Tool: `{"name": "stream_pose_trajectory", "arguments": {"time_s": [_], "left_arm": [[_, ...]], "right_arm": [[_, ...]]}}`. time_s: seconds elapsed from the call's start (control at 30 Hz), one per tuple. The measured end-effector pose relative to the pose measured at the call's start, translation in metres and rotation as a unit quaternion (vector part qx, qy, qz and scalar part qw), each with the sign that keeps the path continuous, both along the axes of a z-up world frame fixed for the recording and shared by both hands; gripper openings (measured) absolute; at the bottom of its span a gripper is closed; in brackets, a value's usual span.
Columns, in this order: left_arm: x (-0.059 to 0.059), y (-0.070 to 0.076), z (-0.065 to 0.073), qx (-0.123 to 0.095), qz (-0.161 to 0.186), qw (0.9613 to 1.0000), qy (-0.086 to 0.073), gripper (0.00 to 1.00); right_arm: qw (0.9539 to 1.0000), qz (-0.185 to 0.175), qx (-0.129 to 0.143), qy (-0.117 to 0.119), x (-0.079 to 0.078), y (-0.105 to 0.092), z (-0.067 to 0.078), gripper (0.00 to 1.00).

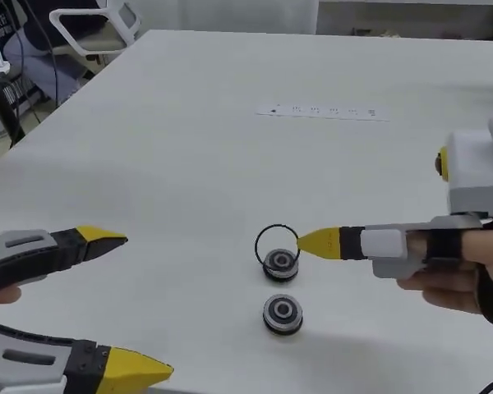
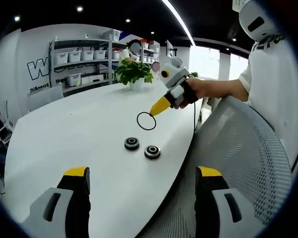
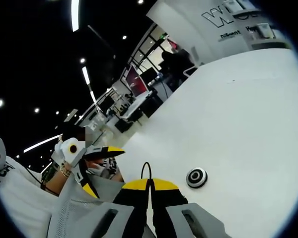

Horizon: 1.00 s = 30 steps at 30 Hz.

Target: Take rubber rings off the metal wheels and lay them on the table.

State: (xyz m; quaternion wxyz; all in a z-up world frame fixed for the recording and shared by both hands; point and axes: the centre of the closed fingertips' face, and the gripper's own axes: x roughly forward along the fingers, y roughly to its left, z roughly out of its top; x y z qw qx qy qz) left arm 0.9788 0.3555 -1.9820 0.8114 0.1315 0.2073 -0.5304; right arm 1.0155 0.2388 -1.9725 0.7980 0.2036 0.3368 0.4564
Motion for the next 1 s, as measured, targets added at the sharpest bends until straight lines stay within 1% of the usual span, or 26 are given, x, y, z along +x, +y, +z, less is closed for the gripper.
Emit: {"name": "stream_pose_trajectory", "arguments": {"time_s": [0.1, 0.13, 0.2, 0.27, 0.37, 0.43, 0.5, 0.57, 0.67, 0.77, 0.87, 0.93, 1.0], "left_arm": [[0.0, 0.001, -0.002, 0.003, 0.002, 1.0, 0.004, 0.88], [0.0, 0.0, -0.003, 0.004, 0.003, 1.0, 0.007, 0.9], [-0.001, -0.001, -0.004, 0.004, 0.0, 1.0, 0.006, 0.95], [-0.002, -0.002, -0.003, 0.005, -0.005, 1.0, 0.003, 0.96], [-0.003, -0.002, -0.005, 0.004, -0.005, 0.9999, 0.011, 0.96], [-0.003, -0.002, -0.007, 0.006, -0.006, 0.9999, 0.013, 0.98], [-0.003, 0.0, -0.009, 0.009, -0.003, 0.9998, 0.016, 0.97], [-0.002, 0.0, -0.009, 0.009, 0.0, 0.9998, 0.016, 0.98], [-0.001, 0.0, -0.007, -0.001, 0.005, 0.9998, 0.02, 0.97], [0.0, 0.002, -0.009, 0.0, 0.01, 0.9996, 0.026, 0.96], [0.0, 0.002, -0.009, 0.003, 0.01, 0.9997, 0.023, 0.95], [0.0, 0.003, -0.01, 0.009, 0.01, 0.9997, 0.021, 0.95], [0.0, 0.004, -0.011, 0.01, 0.01, 0.9996, 0.023, 0.94]], "right_arm": [[1.0, 0.009, -0.003, 0.002, -0.003, 0.005, -0.002, 0.0], [0.9999, 0.012, -0.006, 0.001, -0.004, 0.006, -0.003, 0.0], [0.9997, 0.019, -0.011, 0.001, -0.007, 0.01, -0.006, 0.0], [0.9995, 0.026, -0.015, 0.001, -0.009, 0.013, -0.007, 0.0], [0.9992, 0.033, -0.021, 0.0, -0.012, 0.019, -0.01, 0.0], [0.9987, 0.045, -0.025, -0.001, -0.016, 0.024, -0.013, 0.0], [0.9981, 0.054, -0.028, -0.002, -0.019, 0.029, -0.015, 0.0], [0.9979, 0.057, -0.029, -0.002, -0.02, 0.033, -0.018, 0.0], [0.9975, 0.062, -0.035, 0.0, -0.022, 0.037, -0.024, 0.0], [0.9972, 0.064, -0.037, 0.006, -0.024, 0.041, -0.032, 0.0], [0.9969, 0.066, -0.039, 0.018, -0.027, 0.045, -0.04, 0.0], [0.9968, 0.065, -0.044, 0.016, -0.027, 0.046, -0.043, 0.0], [0.9968, 0.064, -0.046, 0.016, -0.027, 0.049, -0.046, 0.0]]}}
